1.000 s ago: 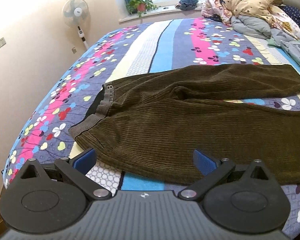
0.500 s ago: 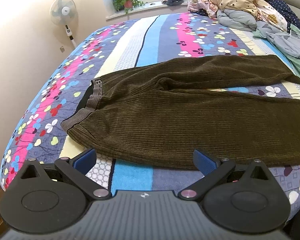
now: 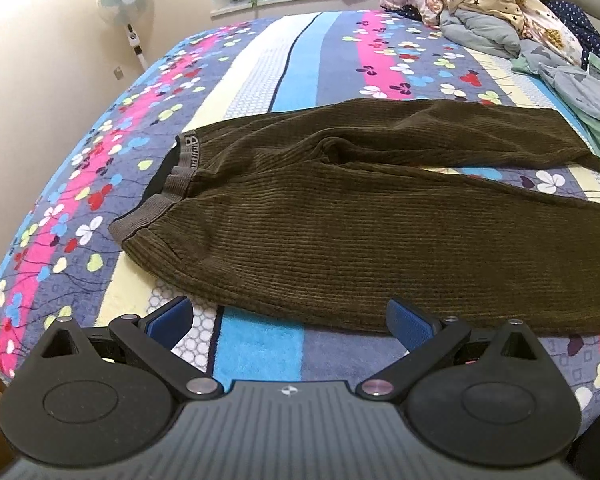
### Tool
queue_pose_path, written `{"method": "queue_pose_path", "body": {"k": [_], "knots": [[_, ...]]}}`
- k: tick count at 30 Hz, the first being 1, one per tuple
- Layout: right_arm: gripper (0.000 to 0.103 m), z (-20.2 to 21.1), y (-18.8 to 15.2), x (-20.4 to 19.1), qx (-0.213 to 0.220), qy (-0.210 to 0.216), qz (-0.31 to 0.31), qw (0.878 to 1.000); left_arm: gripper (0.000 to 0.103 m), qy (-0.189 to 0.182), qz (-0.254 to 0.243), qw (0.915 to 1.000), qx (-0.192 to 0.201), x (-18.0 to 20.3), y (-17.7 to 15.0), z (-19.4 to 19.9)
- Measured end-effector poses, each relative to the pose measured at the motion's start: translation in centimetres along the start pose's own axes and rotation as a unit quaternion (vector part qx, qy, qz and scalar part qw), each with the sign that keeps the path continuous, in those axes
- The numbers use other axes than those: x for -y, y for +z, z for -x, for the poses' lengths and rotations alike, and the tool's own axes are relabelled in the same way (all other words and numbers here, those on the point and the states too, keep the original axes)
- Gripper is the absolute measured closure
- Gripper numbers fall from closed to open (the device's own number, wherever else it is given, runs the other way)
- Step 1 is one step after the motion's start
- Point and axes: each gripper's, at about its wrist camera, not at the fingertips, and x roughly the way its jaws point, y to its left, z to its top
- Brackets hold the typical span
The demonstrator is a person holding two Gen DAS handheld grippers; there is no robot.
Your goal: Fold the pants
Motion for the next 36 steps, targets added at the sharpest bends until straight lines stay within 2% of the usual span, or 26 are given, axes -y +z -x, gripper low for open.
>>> {"method": "queue_pose_path", "body": {"k": [4, 8, 10, 13, 16, 20, 23, 24, 27, 29, 32, 36], "knots": [[0.0, -1.5, 2.1, 0.8, -0.008, 0.005, -0.014, 1.0, 0.0, 0.0, -0.015, 0.9999, 0.007, -1.1, 2.6, -1.4], [0.0, -5.7, 6.1, 3.7, -0.021, -0.034, -0.046, 0.998, 0.0, 0.033, -0.03, 0.9979, 0.046, -3.4, 7.7, -4.4], [0.0, -9.2, 8.1, 5.7, -0.053, -0.054, -0.065, 0.995, 0.0, 0.05, -0.04, 0.9958, 0.066, -4.9, 10.7, -7.2], [0.0, -14.6, 10.7, 9.2, -0.095, -0.067, -0.119, 0.986, 0.0, 0.066, -0.05, 0.9939, 0.072, -7.0, 15.3, -12.4], [0.0, -19.6, 13.3, 11.9, -0.094, -0.093, -0.152, 0.98, 0.0, 0.07, -0.075, 0.9926, 0.064, -8.4, 19.3, -18.3], [0.0, -27.9, 17.1, 15.1, -0.091, -0.129, -0.179, 0.971, 0.0, 0.094, -0.101, 0.99, 0.027, -9.1, 23.9, -26.6], [0.0, -34.8, 20.2, 16.8, -0.097, -0.141, -0.186, 0.967, 0.0, 0.102, -0.145, 0.9839, 0.022, -9.0, 25.6, -31.8], [0.001, -36.7, 21.2, 17.5, -0.099, -0.155, -0.185, 0.965, 0.0, 0.103, -0.174, 0.9791, 0.018, -8.8, 26.2, -33.6], [0.0, -42.7, 24.0, 19.9, -0.102, -0.196, -0.213, 0.952, 0.0, 0.082, -0.248, 0.9653, -0.015, -8.9, 26.9, -38.3], [0.0, -46.1, 25.1, 21.7, -0.11, -0.214, -0.247, 0.939, 0.0, 0.069, -0.277, 0.9576, -0.034, -9.0, 27.1, -40.7], [0.0, -50.5, 26.1, 23.7, -0.113, -0.235, -0.3, 0.918, 0.0, 0.035, -0.288, 0.9561, -0.042, -9.2, 27.7, -42.7], [0.0, -54.9, 26.7, 24.2, -0.121, -0.268, -0.295, 0.909, 0.0, 0.018, -0.307, 0.9501, -0.053, -9.4, 29.0, -44.6]]}}
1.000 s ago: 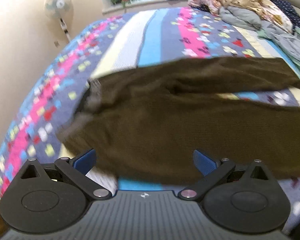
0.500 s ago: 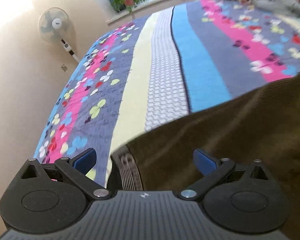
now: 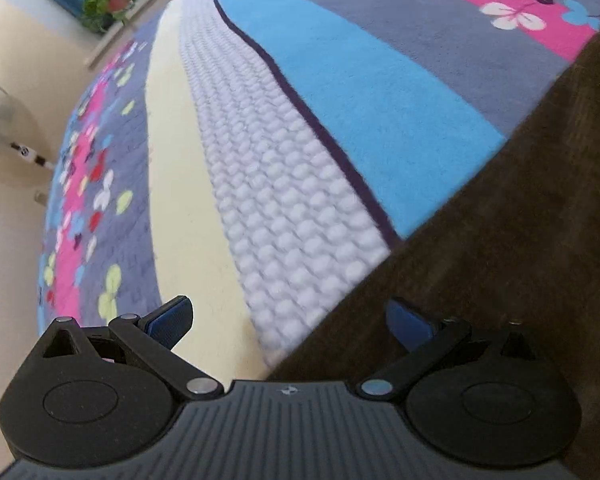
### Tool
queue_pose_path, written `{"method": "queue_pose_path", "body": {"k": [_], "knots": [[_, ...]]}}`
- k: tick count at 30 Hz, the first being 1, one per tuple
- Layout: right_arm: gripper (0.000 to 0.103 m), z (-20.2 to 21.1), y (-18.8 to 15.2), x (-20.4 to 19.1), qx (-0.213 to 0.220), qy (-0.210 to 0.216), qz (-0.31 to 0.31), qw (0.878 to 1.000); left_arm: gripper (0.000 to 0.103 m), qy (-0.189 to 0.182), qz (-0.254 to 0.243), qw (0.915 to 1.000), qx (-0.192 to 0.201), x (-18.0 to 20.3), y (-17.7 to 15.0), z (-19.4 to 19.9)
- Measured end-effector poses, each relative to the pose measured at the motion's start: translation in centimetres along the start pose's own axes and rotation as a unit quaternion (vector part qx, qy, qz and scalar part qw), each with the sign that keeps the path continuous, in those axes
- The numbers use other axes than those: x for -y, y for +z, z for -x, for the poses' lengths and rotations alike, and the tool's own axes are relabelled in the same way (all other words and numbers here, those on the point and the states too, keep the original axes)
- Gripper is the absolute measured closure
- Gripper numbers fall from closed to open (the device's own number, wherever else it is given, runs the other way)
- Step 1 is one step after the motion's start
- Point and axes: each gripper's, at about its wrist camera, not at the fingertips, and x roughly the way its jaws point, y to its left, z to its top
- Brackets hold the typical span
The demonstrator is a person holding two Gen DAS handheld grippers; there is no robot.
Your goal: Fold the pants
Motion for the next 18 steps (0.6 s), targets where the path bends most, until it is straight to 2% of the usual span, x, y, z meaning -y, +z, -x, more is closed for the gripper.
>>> {"method": "queue_pose_path", "body": {"k": [2, 4, 6, 9, 10, 11, 12, 13, 14, 16, 18], "knots": [[0.001, -1.8, 0.1, -0.8, -0.006, -0.047, 0.012, 0.999, 0.0, -0.007, -0.013, 0.9999, -0.009, 0.1, 0.4, -0.4], [0.0, -3.8, -0.3, -0.8, -0.037, -0.09, 0.024, 0.995, 0.0, -0.005, -0.039, 0.9992, -0.004, 0.4, 0.4, -0.6], [0.0, -3.6, -0.9, -1.0, -0.011, -0.093, 0.033, 0.995, 0.0, -0.003, -0.044, 0.999, 0.006, 0.3, 0.0, -0.4], [0.004, -3.3, -1.1, -0.8, -0.008, -0.085, 0.047, 0.995, 0.003, -0.006, -0.032, 0.9992, 0.025, 0.0, -0.6, 0.0], [0.014, -3.0, -1.1, -0.8, -0.006, -0.084, 0.054, 0.995, 0.021, -0.03, -0.016, 0.999, 0.029, -0.3, -1.1, 0.3], [0.032, -2.6, -1.1, -0.8, -0.002, -0.082, 0.063, 0.995, 0.06, -0.06, -0.005, 0.9977, 0.031, -0.5, -0.9, 0.9], [0.047, -2.1, -1.2, -1.2, 0.002, -0.082, 0.076, 0.994, 0.08, -0.097, 0.004, 0.9948, 0.031, -0.6, -1.0, 1.3], [0.08, -1.7, -1.3, -1.4, 0.004, -0.085, 0.093, 0.992, 0.09, -0.108, 0.006, 0.9938, 0.027, -0.2, -1.1, 1.7], [0.088, -1.3, -1.5, -1.6, 0.002, -0.088, 0.104, 0.991, 0.094, -0.091, -0.002, 0.9954, 0.031, 0.5, -1.3, 2.1], [0.091, -0.3, -1.6, -1.4, 0.009, -0.085, 0.109, 0.99, 0.1, -0.079, -0.02, 0.9962, 0.034, 1.3, -1.7, 2.8], [0.091, 1.3, -1.8, -0.8, 0.023, -0.079, 0.113, 0.99, 0.1, -0.085, -0.009, 0.9956, 0.037, 1.0, -2.2, 3.9]]}}
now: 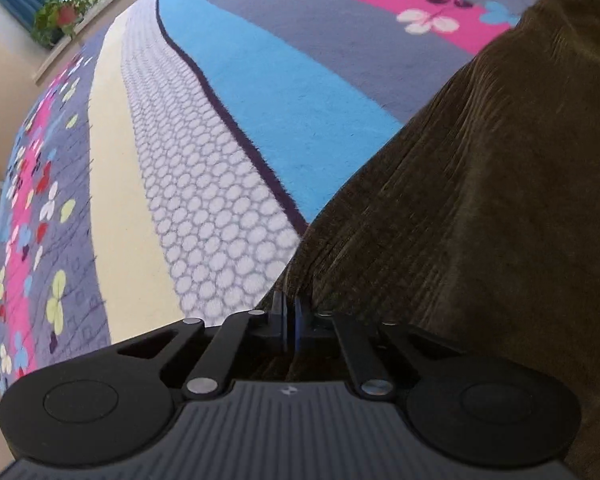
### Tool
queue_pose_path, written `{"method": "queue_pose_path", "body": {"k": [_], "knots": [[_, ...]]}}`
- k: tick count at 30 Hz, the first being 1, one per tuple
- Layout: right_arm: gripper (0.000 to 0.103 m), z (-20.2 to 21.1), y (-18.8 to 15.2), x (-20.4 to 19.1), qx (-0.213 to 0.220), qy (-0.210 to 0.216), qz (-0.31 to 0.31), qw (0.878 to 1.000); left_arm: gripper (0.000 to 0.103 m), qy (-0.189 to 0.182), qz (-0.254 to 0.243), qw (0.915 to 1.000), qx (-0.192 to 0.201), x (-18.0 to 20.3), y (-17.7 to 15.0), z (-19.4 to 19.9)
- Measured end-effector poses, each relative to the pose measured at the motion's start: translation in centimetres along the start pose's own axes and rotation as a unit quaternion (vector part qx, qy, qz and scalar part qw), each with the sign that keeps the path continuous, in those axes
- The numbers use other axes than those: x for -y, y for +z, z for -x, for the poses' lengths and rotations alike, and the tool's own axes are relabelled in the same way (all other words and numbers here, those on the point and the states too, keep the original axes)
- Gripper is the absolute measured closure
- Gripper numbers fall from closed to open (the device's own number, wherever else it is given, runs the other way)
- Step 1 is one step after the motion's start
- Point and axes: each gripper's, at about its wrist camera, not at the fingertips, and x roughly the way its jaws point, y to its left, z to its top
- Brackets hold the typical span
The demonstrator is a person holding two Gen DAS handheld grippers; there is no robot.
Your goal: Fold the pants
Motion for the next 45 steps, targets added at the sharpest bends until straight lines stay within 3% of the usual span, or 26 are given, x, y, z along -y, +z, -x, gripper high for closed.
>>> {"method": "queue_pose_path", "body": {"k": [8, 12, 15, 18, 21, 22, 24, 25, 26, 27, 28, 31, 36, 41, 45], "knots": [[0.093, 12.9, -2.4, 9.8, 0.038, 0.131, -0.015, 0.991, 0.101, -0.017, 0.057, 0.9947, 0.084, 1.8, -5.4, 12.0], [0.093, 20.9, -7.3, 18.2, 0.051, 0.183, -0.026, 0.981, 0.101, -0.028, 0.097, 0.989, 0.108, 5.0, -11.2, 18.7], [0.093, 25.0, -12.8, 24.9, 0.051, 0.202, -0.043, 0.977, 0.101, -0.041, 0.13, 0.9852, 0.104, 8.4, -16.9, 21.7], [0.093, 26.0, -20.4, 30.8, 0.039, 0.19, -0.071, 0.978, 0.101, -0.041, 0.179, 0.9799, 0.078, 11.1, -22.3, 21.9], [0.092, 22.2, -27.5, 34.5, -0.017, 0.159, -0.123, 0.979, 0.101, -0.039, 0.274, 0.9605, 0.031, 12.4, -26.4, 20.3], [0.085, 20.4, -29.5, 35.3, -0.053, 0.141, -0.145, 0.978, 0.1, -0.04, 0.299, 0.9532, 0.023, 12.7, -27.1, 20.4], [0.07, 18.4, -32.6, 36.8, -0.113, 0.122, -0.196, 0.966, 0.089, -0.032, 0.317, 0.9472, 0.037, 13.4, -27.6, 22.2], [0.061, 18.8, -33.5, 37.4, -0.114, 0.131, -0.219, 0.96, 0.058, -0.023, 0.318, 0.9467, 0.048, 13.7, -27.7, 23.5], [0.045, 20.0, -33.9, 37.8, -0.098, 0.154, -0.233, 0.955, 0.016, -0.009, 0.321, 0.9454, 0.057, 14.1, -27.7, 24.9], [0.035, 21.2, -33.9, 38.0, -0.08, 0.173, -0.23, 0.954, 0.002, 0.006, 0.325, 0.9431, 0.071, 14.6, -27.6, 26.4], [0.021, 22.5, -33.7, 38.0, -0.061, 0.183, -0.219, 0.956, 0.0, 0.025, 0.331, 0.9386, 0.093, 15.2, -27.7, 28.0], [0.018, 26.2, -33.0, 38.1, -0.019, 0.209, -0.189, 0.959, 0.0, 0.037, 0.347, 0.9311, 0.106, 16.3, -27.1, 31.2], [0.013, 30.5, -32.8, 38.0, -0.008, 0.278, -0.188, 0.942, 0.0, 0.068, 0.403, 0.9077, 0.094, 19.6, -27.5, 35.7], [0.012, 34.8, -35.4, 36.6, 0.009, 0.329, -0.125, 0.936, 0.0, 0.072, 0.383, 0.9129, 0.12, 23.4, -27.8, 39.3], [0.012, 39.0, -38.6, 34.0, 0.042, 0.339, -0.042, 0.939, 0.0, 0.056, 0.369, 0.9175, 0.138, 26.4, -27.3, 41.1]]}}
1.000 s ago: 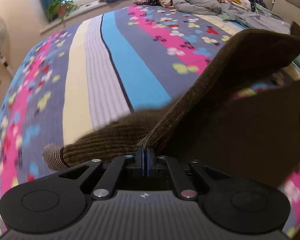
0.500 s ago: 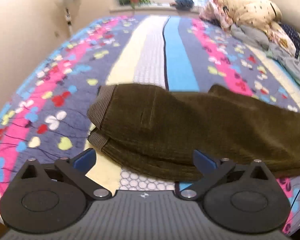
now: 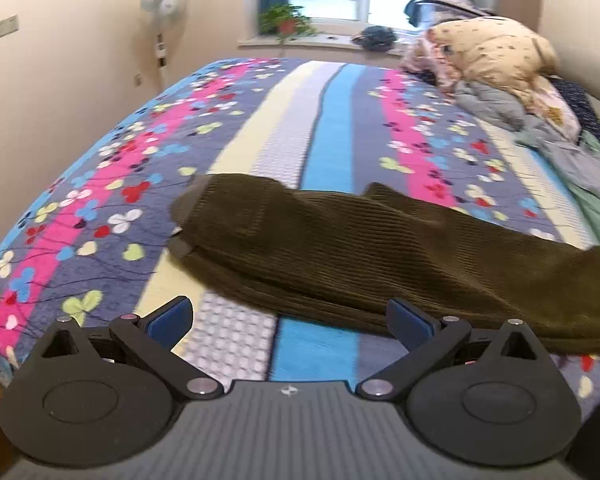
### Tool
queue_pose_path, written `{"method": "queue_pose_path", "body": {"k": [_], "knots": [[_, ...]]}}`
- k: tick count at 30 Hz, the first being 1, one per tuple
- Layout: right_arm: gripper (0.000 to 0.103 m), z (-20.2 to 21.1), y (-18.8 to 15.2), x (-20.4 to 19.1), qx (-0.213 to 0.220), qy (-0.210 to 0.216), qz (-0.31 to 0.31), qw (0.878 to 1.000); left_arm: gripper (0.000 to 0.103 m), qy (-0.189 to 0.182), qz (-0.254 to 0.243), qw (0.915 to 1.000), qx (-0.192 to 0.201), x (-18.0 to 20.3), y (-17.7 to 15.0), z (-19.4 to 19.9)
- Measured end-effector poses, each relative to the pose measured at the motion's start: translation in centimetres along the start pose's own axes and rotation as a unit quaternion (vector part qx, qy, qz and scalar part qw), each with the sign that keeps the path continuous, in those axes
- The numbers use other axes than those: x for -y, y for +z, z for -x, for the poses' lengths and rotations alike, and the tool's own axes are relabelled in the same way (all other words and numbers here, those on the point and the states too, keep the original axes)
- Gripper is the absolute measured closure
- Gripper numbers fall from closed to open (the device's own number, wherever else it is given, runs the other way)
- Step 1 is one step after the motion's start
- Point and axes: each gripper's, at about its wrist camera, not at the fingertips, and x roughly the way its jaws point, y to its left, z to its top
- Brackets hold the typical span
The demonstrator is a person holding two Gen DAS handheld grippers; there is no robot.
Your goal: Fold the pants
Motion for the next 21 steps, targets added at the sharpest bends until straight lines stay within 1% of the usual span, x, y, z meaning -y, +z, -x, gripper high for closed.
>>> {"method": "queue_pose_path", "body": {"k": [3, 5, 7, 9, 10, 13, 16, 19, 21], "knots": [[0.011, 1.7, -1.6, -2.2, 0.013, 0.007, 0.043, 0.999, 0.0, -0.029, 0.009, 0.9995, 0.002, 0.8, -0.2, 1.1], [0.01, 2.9, -2.1, -3.0, 0.028, 0.016, 0.057, 0.998, 0.0, -0.035, 0.011, 0.9993, 0.001, 0.9, 0.1, 1.4], [0.008, 3.9, -2.1, -3.2, 0.041, 0.015, 0.057, 0.997, 0.0, -0.023, 0.009, 0.9996, 0.01, 0.8, 0.5, 1.9], [0.008, 4.3, -2.0, -2.8, 0.043, 0.005, 0.059, 0.997, 0.0, -0.006, 0.021, 0.9996, 0.018, 0.4, 0.6, 2.1], [0.008, 4.4, -1.9, -2.6, 0.042, -0.001, 0.059, 0.997, 0.0, -0.004, 0.029, 0.9994, 0.018, 0.0, 0.6, 2.1], [0.008, 4.6, -1.8, -1.6, 0.049, -0.01, 0.051, 0.997, 0.0, 0.004, 0.041, 0.9992, 0.003, -1.2, 0.7, 1.4], [0.008, 4.2, -2.0, -0.7, 0.045, -0.021, 0.042, 0.998, 0.0, 0.017, 0.048, 0.9987, -0.001, -2.1, 0.6, 0.5], [0.008, 3.2, -2.3, 0.2, 0.037, -0.038, 0.039, 0.998, 0.0, 0.025, 0.055, 0.9981, -0.008, -2.9, 0.6, -0.5], [0.008, 2.7, -2.3, 1.3, 0.043, -0.054, 0.034, 0.997, 0.0, 0.026, 0.057, 0.9979, -0.016, -3.1, 0.3, -1.3]]}}
